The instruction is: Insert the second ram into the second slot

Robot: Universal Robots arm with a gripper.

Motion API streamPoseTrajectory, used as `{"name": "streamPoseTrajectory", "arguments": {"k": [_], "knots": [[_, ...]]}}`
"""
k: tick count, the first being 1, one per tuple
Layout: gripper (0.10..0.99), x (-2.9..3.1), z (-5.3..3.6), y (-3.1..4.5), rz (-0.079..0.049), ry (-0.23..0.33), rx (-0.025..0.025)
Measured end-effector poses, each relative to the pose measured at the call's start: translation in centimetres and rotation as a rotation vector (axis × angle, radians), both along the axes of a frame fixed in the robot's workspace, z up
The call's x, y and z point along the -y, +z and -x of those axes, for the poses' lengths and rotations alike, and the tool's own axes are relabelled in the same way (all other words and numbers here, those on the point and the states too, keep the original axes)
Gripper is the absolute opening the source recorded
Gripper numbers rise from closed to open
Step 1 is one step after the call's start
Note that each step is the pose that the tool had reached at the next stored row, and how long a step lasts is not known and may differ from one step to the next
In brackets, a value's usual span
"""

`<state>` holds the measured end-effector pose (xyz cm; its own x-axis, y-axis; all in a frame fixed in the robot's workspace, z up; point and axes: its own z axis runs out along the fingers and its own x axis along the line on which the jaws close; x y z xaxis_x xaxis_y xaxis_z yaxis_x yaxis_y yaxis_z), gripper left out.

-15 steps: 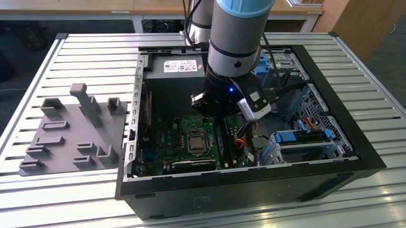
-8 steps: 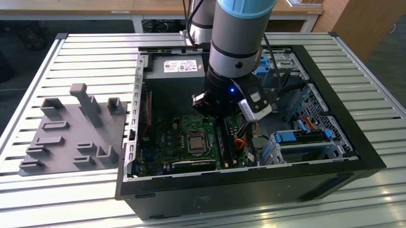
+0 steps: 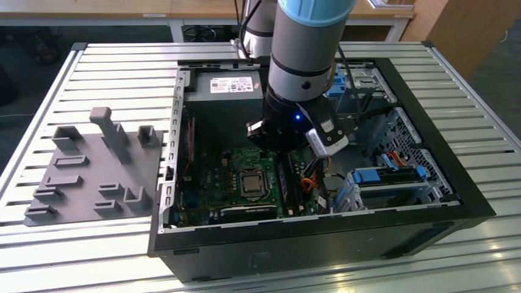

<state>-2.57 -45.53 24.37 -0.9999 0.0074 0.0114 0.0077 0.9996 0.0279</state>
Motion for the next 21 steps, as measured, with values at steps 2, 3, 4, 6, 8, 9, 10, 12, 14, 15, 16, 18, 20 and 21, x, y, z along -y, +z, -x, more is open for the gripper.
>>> {"name": "streamPoseTrajectory", "arguments": {"k": [2, 3, 4, 6, 8, 9, 10, 12, 14, 15, 16, 18, 20, 21], "knots": [[0.137, 0.01, 0.00, -0.02, 0.000, 0.000, 0.0000], [0.137, 0.01, 0.00, -0.04, 0.000, 0.000, 0.0000], [0.137, 0.01, 0.00, -0.07, 0.000, 0.000, 0.0001], [0.137, 0.03, -0.01, -0.11, 0.000, 0.000, 0.0000], [0.137, 0.04, -0.09, -0.17, 0.000, 0.000, 0.0000], [0.137, 0.05, -0.12, -0.20, 0.000, 0.000, 0.0000], [0.137, 0.05, -0.15, -0.24, 0.000, 0.000, 0.0000], [0.137, 0.06, -0.17, -0.32, 0.000, 0.000, 0.0000], [0.137, 0.11, -0.19, -0.42, 0.000, -0.001, 0.0000], [0.137, 0.17, -0.20, -0.46, 0.000, -0.001, 0.0000], [0.137, 0.23, -0.21, -0.50, 0.000, -0.002, 0.0000], [0.137, 0.39, -0.23, -0.56, 0.000, -0.003, 0.0000], [0.137, 0.54, -0.24, -0.62, 0.000, -0.003, -0.0001], [0.137, 0.57, -0.25, -0.66, 0.000, -0.003, -0.0001]]}}
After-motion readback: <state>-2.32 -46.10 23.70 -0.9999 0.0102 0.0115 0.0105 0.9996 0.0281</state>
